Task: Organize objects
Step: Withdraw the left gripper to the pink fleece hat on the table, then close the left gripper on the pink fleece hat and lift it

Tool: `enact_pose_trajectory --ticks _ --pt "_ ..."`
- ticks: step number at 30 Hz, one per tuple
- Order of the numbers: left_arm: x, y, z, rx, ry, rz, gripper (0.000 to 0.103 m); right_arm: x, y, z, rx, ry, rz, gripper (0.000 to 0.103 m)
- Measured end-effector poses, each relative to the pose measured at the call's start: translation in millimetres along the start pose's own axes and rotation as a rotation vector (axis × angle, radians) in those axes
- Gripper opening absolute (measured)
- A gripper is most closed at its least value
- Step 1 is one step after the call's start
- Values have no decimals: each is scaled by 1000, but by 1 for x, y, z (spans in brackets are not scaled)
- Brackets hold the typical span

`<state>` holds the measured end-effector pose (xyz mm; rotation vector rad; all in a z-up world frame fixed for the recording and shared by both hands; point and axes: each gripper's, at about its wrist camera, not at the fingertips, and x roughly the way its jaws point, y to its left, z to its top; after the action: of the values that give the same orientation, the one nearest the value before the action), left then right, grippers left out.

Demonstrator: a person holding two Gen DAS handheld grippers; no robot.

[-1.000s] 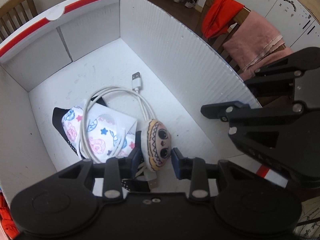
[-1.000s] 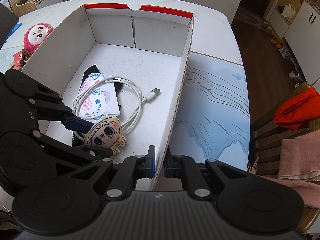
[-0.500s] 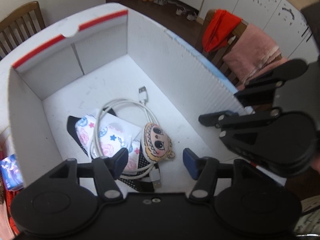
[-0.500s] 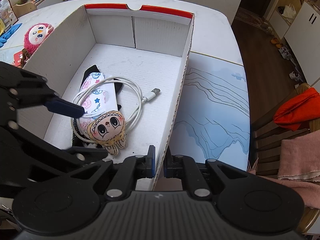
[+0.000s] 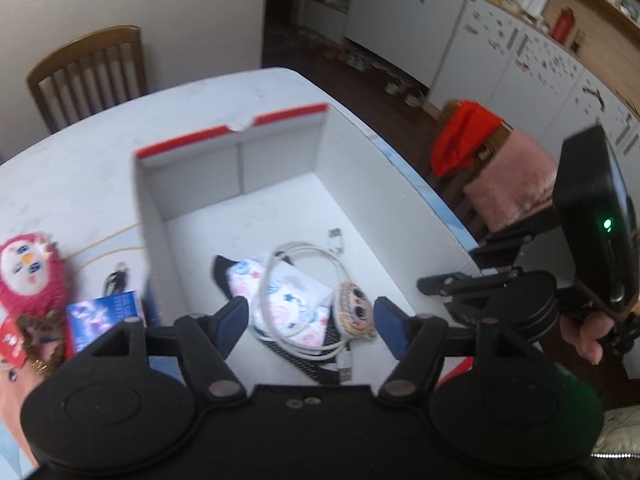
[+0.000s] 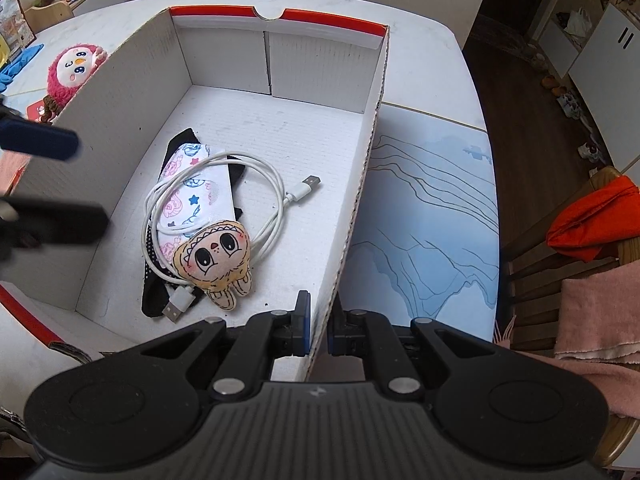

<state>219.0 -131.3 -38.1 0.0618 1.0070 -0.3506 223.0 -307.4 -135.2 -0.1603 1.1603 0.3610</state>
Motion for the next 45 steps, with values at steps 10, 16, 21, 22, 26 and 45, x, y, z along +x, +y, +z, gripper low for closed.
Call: enact_pose_trajectory --ticks 10,16,21,22,26,45 --pt "-38 50 -25 -119 -58 115 81 0 1 0 -3 2 -2 7" --pt "-56 93 -48 -225 -70 221 94 0 2 0 -5 3 -4 7" --pt "-68 129 -70 -344 -72 302 101 0 2 0 -5 4 -3 7" --pt "-71 136 -75 -363 -70 316 102 0 2 0 -5 4 -3 7" --pt "-80 163 -94 -426 -56 390 102 0 2 0 -5 4 -3 7" --pt "-20 224 -143 -588 102 410 102 4 3 0 -15 17 -10 7"
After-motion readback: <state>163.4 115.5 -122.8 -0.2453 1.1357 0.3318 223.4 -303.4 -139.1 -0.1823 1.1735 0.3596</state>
